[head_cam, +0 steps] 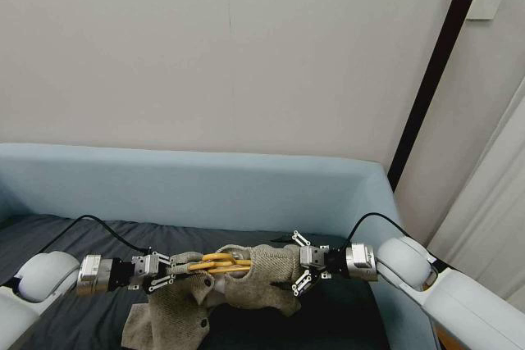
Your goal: Pick up the clothes from the sofa and hang them on the clothes hanger.
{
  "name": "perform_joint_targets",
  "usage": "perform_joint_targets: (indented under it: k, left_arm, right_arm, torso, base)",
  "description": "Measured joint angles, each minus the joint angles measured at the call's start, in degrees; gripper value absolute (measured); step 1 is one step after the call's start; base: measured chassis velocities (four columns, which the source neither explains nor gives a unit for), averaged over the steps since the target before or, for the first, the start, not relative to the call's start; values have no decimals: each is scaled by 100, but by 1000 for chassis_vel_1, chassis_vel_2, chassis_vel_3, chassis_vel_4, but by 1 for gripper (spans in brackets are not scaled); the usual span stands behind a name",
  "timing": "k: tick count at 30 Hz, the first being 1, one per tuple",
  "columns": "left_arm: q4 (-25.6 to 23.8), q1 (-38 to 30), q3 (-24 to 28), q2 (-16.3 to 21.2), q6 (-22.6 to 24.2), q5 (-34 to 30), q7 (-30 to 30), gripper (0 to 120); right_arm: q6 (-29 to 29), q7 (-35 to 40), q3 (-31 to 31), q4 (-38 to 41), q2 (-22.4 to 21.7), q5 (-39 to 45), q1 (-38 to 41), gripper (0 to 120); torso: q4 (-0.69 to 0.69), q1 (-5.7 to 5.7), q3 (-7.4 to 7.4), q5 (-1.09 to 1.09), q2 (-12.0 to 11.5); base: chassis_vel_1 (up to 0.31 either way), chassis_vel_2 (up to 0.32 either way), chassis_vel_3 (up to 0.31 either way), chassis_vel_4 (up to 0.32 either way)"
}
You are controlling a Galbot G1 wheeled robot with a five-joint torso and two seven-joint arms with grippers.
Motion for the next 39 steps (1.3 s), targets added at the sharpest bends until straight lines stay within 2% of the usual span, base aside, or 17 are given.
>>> perform_joint_targets:
  k: [4,6,8,14,16,20,23,25,27,31,32,34,37,39]
  left_arm:
    - [-16,12,-28,14,-15,56,35,3]
    - [-22,21,-38,17,-16,59,40,3]
    - [-36,35,-61,30,-17,63,59,3]
    - [-72,64,-95,37,-48,64,80,3]
    - [-72,64,-95,37,-63,63,80,3]
    - [-33,45,-95,34,-186,29,107,3]
    - [8,12,-96,22,-262,-57,168,3]
    - [192,-78,-18,2,-762,-375,156,4]
    - [221,-94,0,14,-904,-454,99,8]
    - [259,-133,3,189,-1358,-726,-2,26]
    - [259,-133,3,189,-1358,-726,-2,26]
    - [244,-121,-55,301,-1464,-913,-8,35]
    - [179,-45,-183,482,-1551,-1505,-36,48]
    - [143,-27,-227,520,-1553,-1715,-53,51]
  right_arm:
    - [-62,-369,119,-17,-9,-6,-38,64]
    - [-87,-477,158,-34,-9,-22,-44,61]
    - [-130,-643,224,-98,-10,-43,-56,51]
    - [-155,-711,269,-158,-10,314,-149,28]
    - [-153,-732,274,-159,-6,322,-154,25]
    - [-88,-889,359,-221,-1,465,-162,7]
    - [-27,-998,437,-266,1,597,-162,6]
    - [-1,-1132,569,-281,2,786,-184,6]
    - [-5,-1100,572,-277,-13,836,-195,6]
    - [-144,-986,614,-322,-68,990,-196,5]
    - [-144,-986,614,-322,-68,990,-196,5]
    - [-256,-856,629,-346,-101,1118,-200,5]
    - [-419,-706,672,-390,-155,1502,-232,5]
    - [-454,-682,684,-392,-167,1609,-243,5]
  torso:
    - [0,0,0,0,0]
    - [0,0,0,0,0]
    - [0,0,0,0,0]
    - [0,0,0,0,0]
    - [0,0,0,0,0]
    - [0,0,0,0,0]
    - [0,0,0,0,0]
    - [0,0,0,-1,0]
    - [0,0,0,-1,0]
    - [0,0,0,-1,0]
    - [0,0,0,-1,0]
    - [0,0,0,0,0]
    - [0,0,0,0,0]
    - [0,0,0,0,0]
  base:
    - [0,0,0,0]
    - [0,0,0,0]
    - [0,0,0,0]
    - [0,0,0,0]
    - [0,0,0,0]
    - [0,0,0,0]
    - [0,0,0,0]
    - [0,0,0,0]
    - [0,0,0,0]
    - [0,0,0,0]
    - [0,0,0,0]
    - [0,0,0,0]
    - [0,0,0,0]
    - [0,0,0,0]
